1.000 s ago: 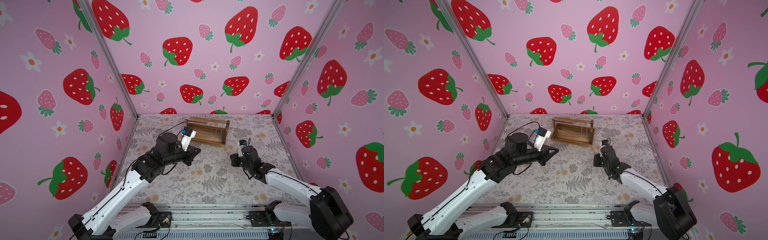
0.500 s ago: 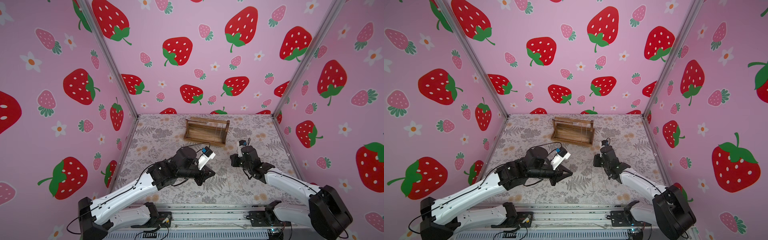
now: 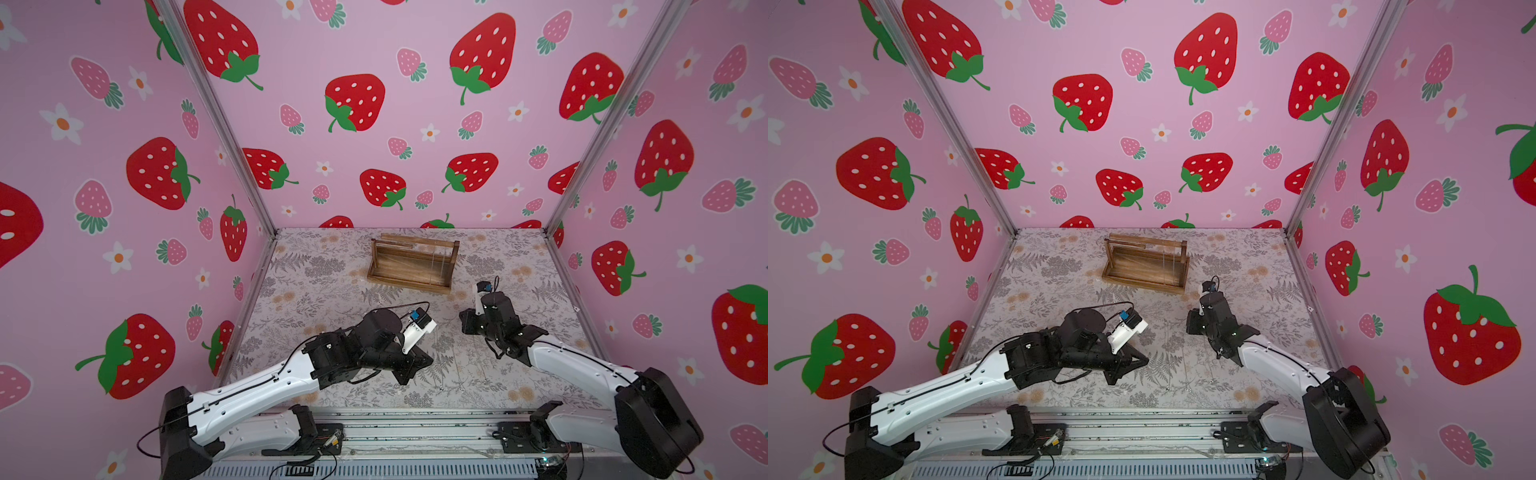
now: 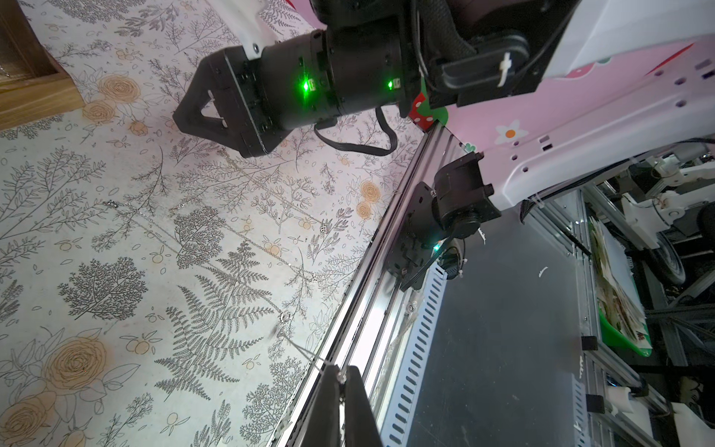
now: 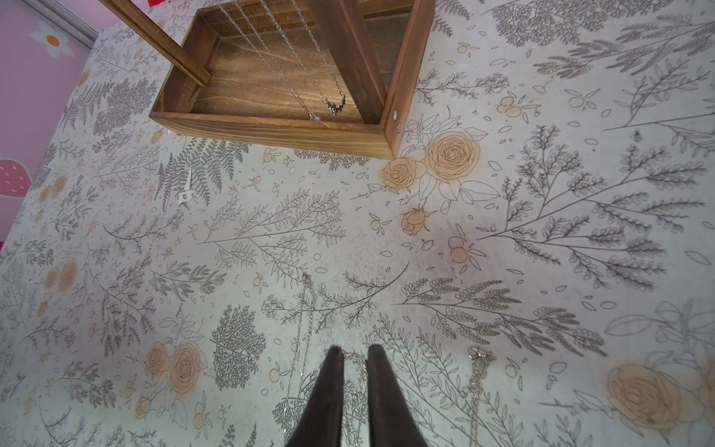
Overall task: Take the necklace off the jewelry display stand
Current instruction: Place the necklace at the center of the board.
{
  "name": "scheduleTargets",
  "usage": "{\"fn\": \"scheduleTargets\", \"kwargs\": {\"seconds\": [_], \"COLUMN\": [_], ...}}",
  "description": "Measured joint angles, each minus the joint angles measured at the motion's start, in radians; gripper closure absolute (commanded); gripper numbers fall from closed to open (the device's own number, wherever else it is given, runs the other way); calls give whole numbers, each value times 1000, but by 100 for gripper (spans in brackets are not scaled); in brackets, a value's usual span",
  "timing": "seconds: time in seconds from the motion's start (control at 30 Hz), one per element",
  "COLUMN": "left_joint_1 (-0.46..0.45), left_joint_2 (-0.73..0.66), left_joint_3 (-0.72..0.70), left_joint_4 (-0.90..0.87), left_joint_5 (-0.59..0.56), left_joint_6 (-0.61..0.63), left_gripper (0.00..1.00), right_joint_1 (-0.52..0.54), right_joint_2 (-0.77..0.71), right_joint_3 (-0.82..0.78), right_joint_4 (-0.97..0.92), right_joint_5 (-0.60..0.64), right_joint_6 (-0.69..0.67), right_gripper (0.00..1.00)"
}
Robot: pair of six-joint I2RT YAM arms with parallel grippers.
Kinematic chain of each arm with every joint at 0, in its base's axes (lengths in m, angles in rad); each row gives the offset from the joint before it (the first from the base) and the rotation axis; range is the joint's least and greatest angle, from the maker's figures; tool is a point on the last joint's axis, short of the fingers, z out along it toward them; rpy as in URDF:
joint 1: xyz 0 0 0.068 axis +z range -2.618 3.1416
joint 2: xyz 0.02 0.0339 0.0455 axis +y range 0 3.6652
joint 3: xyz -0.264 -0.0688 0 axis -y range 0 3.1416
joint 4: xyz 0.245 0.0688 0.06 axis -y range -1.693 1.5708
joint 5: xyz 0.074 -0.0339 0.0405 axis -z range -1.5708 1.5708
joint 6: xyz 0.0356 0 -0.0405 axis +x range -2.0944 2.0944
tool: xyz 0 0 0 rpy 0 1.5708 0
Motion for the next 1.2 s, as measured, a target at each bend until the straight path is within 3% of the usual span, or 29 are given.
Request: {"fn": "scheduleTargets", "kwargs": {"seconds": [0.7, 1.2], "left_joint_1": [7, 103], "left_joint_2": [192, 639], "left_joint_3": [-19, 168], "left_joint_4": [118, 124], "left_joint_5": [-90, -398], "left_joint_6": [31, 39], "left_gripper": [100, 100], "right_joint_1": [0, 0], "right_joint_2": [0, 17], "right_joint_3": [0, 0], "right_joint_4": [0, 0], "right_joint_5": [-16, -27], "right_joint_6": [14, 15], "right_gripper": [85, 85]}}
